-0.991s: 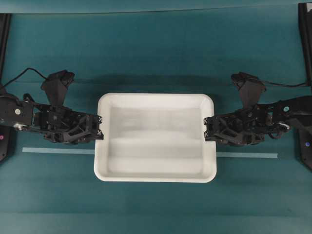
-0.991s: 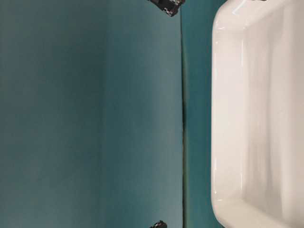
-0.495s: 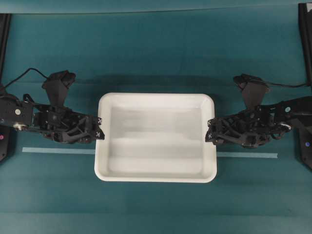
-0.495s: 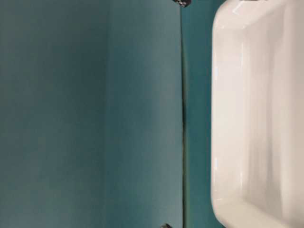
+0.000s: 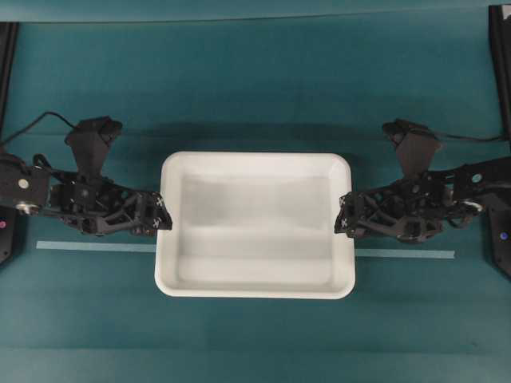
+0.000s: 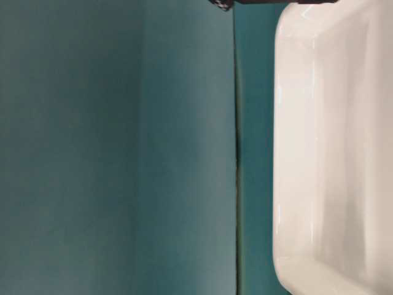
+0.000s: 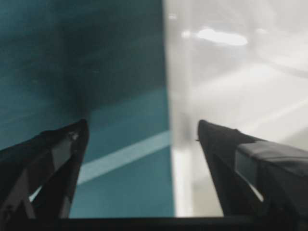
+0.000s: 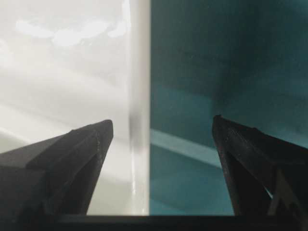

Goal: Lift the white case with both hands.

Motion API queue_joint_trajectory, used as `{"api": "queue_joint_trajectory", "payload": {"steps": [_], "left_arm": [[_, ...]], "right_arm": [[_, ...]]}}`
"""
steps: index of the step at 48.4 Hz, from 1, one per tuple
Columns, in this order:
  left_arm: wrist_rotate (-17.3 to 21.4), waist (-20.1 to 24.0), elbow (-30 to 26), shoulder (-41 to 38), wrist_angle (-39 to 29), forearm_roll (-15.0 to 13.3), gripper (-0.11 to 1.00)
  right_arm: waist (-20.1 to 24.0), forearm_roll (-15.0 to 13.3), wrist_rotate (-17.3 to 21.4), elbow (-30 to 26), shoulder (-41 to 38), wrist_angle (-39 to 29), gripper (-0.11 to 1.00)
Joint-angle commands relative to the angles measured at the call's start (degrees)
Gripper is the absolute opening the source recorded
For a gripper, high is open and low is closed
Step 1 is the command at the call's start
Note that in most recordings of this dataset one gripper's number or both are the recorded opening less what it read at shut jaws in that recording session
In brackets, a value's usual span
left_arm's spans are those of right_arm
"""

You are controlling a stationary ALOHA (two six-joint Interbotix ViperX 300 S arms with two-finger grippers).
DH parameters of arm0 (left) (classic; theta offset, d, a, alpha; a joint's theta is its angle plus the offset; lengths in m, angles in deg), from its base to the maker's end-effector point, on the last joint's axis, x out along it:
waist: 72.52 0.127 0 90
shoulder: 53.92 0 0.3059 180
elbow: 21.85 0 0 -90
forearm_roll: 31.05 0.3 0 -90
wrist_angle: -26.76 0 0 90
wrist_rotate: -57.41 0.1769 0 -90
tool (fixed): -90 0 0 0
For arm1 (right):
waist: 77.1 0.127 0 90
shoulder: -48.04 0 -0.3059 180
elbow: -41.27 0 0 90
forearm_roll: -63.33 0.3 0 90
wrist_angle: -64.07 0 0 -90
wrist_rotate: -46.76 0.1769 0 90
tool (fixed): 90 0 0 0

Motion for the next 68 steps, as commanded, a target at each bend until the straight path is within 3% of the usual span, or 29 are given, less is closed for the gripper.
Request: {"api": "queue_joint_trajectory", "payload": {"steps": [1,16,23,36,47,55,61,68], "left_arm": [[0.2,-0.1,-0.4,1.4,0.1,0.3,0.96],[2.1,-0.5,-0.3,10.4,-0.1,0.3,0.96],[4.6,-1.3,0.0,14.9,-0.1,0.3,0.95],[7.5,-1.8,-0.1,21.1,0.0,0.3,0.95],[15.1,-1.9,-1.2,24.9,0.0,0.3,0.95],[23.3,-2.5,-1.4,27.0,0.0,0.3,0.95],[30.1,-3.1,-1.8,28.2,0.1,0.3,0.95],[37.5,-3.1,-2.5,30.0,0.3,0.3,0.95]], "right_arm": [[0.2,0.1,-0.1,-0.4,1.1,-0.9,0.88],[0.0,-2.5,-1.9,0.1,10.3,-1.8,0.88],[-0.2,-6.0,-3.9,-0.7,13.6,-1.5,0.88],[-0.2,-14.9,-7.3,-1.6,17.7,-0.3,0.88],[-0.2,-19.5,-12.9,-1.9,21.4,5.2,0.86],[-0.2,-22.0,-18.5,-1.9,24.6,7.8,0.84],[-0.1,-23.7,-24.7,-1.8,27.8,9.6,0.84],[-0.1,-23.8,-32.8,-1.5,32.3,10.4,0.84]]}}
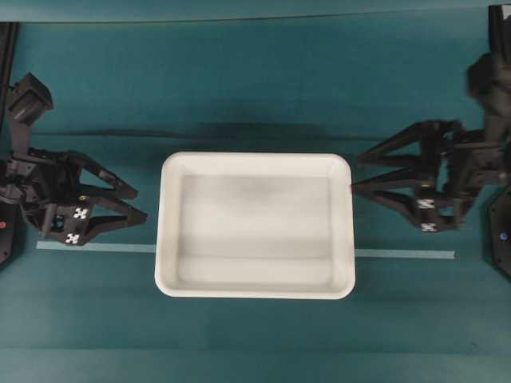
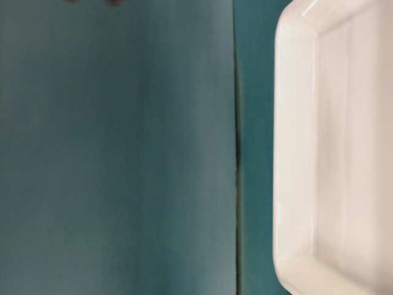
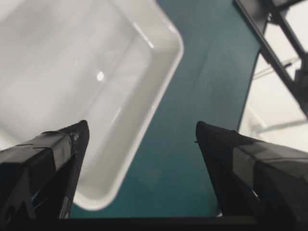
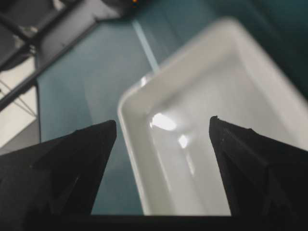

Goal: Lift the white case with both hands.

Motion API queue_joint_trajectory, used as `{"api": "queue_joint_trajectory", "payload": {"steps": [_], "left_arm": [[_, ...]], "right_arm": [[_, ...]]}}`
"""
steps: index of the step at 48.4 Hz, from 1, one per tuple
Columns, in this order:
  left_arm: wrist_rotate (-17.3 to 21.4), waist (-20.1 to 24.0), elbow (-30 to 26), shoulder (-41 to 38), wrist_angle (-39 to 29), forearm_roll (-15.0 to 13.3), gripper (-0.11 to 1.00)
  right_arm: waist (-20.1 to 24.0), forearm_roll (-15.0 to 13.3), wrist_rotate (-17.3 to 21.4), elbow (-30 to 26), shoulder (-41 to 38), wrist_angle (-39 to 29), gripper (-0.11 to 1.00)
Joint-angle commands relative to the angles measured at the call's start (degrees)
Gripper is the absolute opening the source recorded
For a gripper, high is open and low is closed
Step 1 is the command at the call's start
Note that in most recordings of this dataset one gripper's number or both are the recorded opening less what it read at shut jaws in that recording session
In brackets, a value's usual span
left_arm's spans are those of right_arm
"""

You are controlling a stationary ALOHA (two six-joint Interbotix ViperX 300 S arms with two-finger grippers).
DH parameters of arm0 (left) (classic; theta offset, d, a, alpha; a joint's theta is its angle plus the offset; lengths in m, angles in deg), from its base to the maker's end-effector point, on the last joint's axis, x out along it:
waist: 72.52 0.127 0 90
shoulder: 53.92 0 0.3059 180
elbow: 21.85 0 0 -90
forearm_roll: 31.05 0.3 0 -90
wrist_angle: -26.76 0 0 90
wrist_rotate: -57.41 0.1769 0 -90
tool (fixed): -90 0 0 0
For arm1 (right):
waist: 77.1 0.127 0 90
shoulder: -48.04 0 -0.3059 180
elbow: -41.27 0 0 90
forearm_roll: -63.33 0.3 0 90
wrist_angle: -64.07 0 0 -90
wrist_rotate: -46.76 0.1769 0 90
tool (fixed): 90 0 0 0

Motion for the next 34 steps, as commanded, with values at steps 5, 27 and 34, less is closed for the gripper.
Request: {"api": "queue_joint_trajectory", "payload": {"steps": [5,27,34], "left_arm": [[6.8,-0.4,-2.3,1.2,0.6,0.3,0.95],[21.7,-0.3,-2.0,9.5,3.3,0.3,0.95],[22.9,-0.4,-1.9,13.8,2.8,0.3,0.95]], "right_arm": [[0.1,-0.3,-6.3,0.1,4.5,1.0,0.84],[0.5,-0.3,-17.5,0.4,16.8,-4.7,0.84],[0.6,-0.3,-18.1,0.2,19.4,-7.2,0.84]]}}
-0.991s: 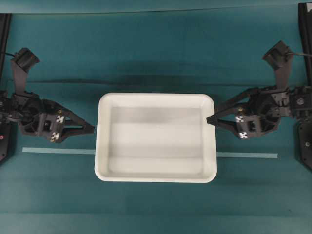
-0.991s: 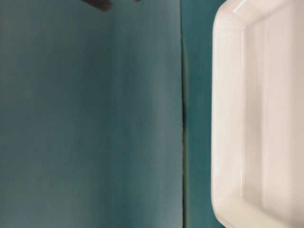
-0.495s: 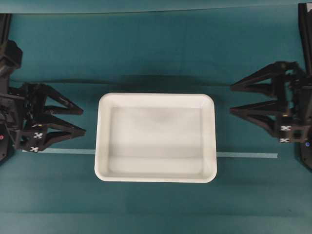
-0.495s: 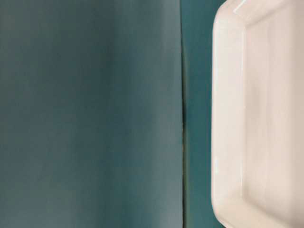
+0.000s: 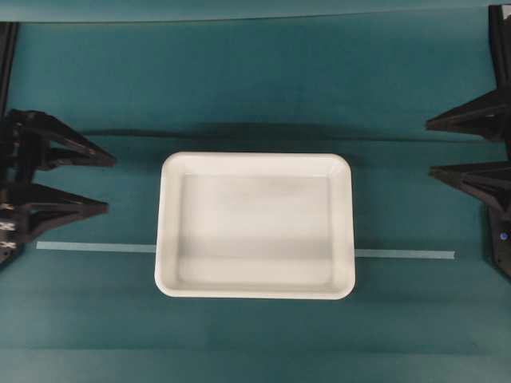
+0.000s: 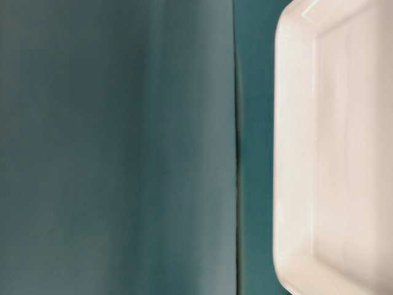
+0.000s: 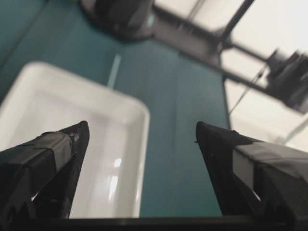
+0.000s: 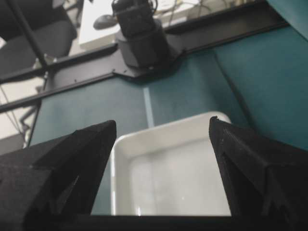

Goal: Lift the white case with both hands.

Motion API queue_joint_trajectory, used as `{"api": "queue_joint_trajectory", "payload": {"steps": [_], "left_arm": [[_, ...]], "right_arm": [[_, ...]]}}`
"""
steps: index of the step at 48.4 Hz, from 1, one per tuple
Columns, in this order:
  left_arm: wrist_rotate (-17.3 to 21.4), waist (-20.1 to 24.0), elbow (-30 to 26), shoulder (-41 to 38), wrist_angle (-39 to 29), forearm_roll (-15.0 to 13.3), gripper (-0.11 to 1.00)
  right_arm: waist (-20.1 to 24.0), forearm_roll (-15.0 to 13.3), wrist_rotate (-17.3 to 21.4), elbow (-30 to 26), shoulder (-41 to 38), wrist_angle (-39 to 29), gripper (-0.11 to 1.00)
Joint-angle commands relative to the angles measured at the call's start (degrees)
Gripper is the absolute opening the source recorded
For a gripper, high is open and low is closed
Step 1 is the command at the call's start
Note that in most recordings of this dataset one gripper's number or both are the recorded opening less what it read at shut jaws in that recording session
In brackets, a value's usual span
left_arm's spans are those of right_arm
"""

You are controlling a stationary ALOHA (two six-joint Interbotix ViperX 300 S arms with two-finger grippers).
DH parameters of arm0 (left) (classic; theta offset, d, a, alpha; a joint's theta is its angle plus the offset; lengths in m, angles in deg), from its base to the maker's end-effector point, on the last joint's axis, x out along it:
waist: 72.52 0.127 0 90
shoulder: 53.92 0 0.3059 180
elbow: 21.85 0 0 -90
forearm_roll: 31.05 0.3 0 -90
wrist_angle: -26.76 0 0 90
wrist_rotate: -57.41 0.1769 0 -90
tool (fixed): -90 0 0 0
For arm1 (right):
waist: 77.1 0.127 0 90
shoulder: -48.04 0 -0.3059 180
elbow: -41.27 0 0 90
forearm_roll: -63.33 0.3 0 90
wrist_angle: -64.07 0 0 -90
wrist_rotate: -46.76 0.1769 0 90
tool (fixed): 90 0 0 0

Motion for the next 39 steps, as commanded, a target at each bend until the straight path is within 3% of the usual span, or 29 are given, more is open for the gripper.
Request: {"api": "queue_joint_trajectory", "payload": {"steps": [1,18,39], "left_arm": [[0.9,-0.1,-0.9,1.8,-0.1,0.3,0.95],[7.6,-0.2,-1.3,9.3,-5.4,0.3,0.92],[8.2,-0.1,-0.4,15.1,-9.4,0.3,0.92]], "right_arm": [[0.3,-0.1,-0.2,-1.2,0.4,-0.8,0.84],[1.3,-0.1,-0.3,-1.0,5.8,-4.0,0.84],[1.4,-0.1,0.0,-0.7,9.7,-5.0,0.84]]}}
